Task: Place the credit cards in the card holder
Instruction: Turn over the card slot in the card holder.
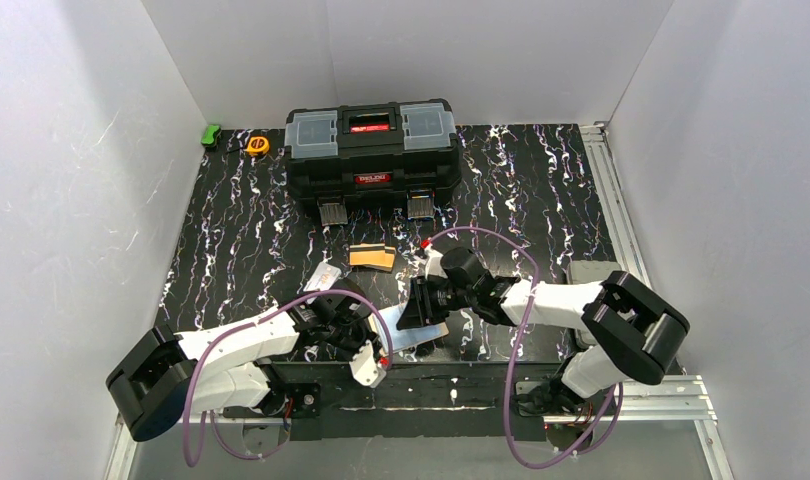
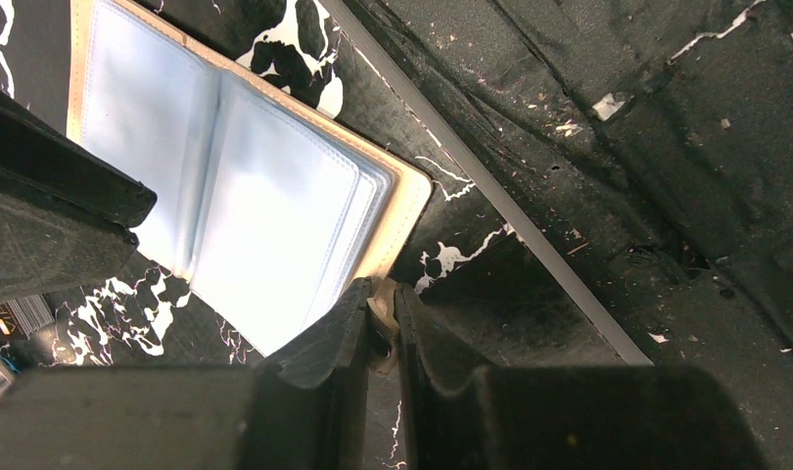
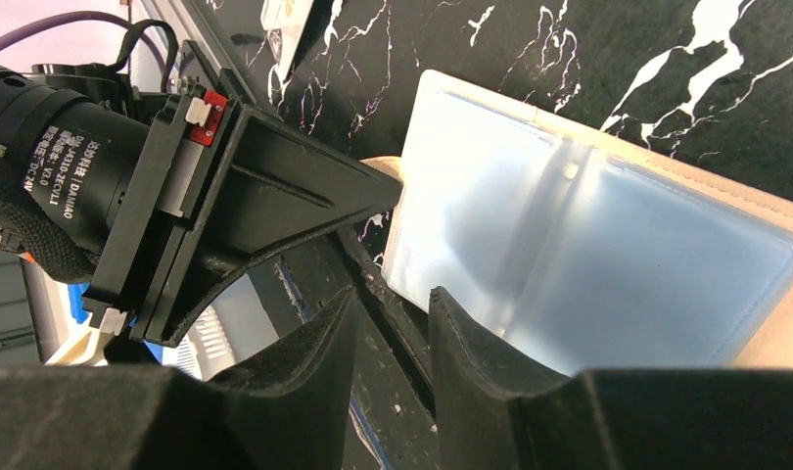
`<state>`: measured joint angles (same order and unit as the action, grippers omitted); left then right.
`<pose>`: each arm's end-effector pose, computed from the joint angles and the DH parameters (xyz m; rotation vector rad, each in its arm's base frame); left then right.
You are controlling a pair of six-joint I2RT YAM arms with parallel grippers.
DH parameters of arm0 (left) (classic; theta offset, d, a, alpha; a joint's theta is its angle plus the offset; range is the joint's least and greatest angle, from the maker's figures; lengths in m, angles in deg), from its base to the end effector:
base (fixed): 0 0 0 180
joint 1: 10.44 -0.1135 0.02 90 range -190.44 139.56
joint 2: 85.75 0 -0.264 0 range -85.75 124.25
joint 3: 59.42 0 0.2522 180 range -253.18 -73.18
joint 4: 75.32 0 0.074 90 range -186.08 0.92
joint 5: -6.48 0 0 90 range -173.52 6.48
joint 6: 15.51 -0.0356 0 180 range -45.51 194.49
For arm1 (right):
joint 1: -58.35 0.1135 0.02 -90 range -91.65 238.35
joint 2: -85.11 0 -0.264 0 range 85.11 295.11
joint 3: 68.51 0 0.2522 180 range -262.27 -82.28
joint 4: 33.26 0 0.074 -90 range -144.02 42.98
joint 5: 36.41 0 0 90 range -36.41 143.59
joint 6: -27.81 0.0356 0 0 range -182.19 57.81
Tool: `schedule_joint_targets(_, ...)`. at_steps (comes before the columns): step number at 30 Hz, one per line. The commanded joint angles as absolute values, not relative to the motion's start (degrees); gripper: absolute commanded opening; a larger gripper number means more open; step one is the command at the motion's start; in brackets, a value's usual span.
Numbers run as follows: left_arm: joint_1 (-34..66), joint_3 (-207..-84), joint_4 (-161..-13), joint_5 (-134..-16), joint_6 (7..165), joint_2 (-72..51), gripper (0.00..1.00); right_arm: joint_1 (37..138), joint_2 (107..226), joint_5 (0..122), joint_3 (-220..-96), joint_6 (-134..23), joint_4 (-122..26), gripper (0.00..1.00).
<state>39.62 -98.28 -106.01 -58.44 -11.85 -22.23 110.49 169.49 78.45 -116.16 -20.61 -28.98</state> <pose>0.1116 -0.1568 0.1572 2.3136 0.7442 -0.2770 0.1637 0.2350 0.1684 -0.5131 2.3767 1.3311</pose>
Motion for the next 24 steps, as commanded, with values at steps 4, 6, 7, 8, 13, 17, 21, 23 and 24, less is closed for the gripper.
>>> schedule_joint_targets(4,39.64,-97.62,-108.86,-56.56,-12.43,-23.15,0.04,110.22,169.19,77.36,-118.52,-22.17,-29.86,0.41)
schedule_joint_targets(6,39.66,-97.61,-108.71,-56.75,-12.28,-23.23,0.04,108.82,167.85,75.93,-118.99,-23.30,-32.37,0.43)
schedule_joint_targets(7,39.66,-97.61,-108.60,-56.99,-12.25,-23.49,0.04,107.58,166.79,75.45,-118.98,-23.79,-33.23,0.45)
schedule_joint_targets(8,39.66,-97.66,-108.64,-57.28,-12.04,-23.83,0.04,106.24,165.04,75.01,-119.00,-24.21,-34.48,0.48)
schedule_joint_targets(13,39.44,-98.46,-111.38,-58.20,-9.65,-28.59,0.25,97.82,160.39,69.49,-122.83,-28.92,-42.93,0.60)
schedule_joint_targets(17,39.10,-99.65,-117.70,-58.56,-9.44,-33.51,0.35,93.00,161.68,66.47,-127.71,-31.56,-49.13,0.63)
schedule_joint_targets(21,38.35,-101.87,-124.86,-59.68,-8.93,-38.01,0.41,90.42,162.55,62.66,-130.31,-31.83,-51.32,0.65)
schedule_joint_targets(23,37.14,-103.91,-127.23,-60.29,-7.27,-40.33,0.43,89.25,162.12,61.20,-130.59,-31.43,-51.69,0.67)
schedule_joint_targets(24,35.94,-105.36,-127.60,-60.28,-5.83,-40.50,0.44,88.56,161.72,60.82,-130.42,-31.23,-51.66,0.69)
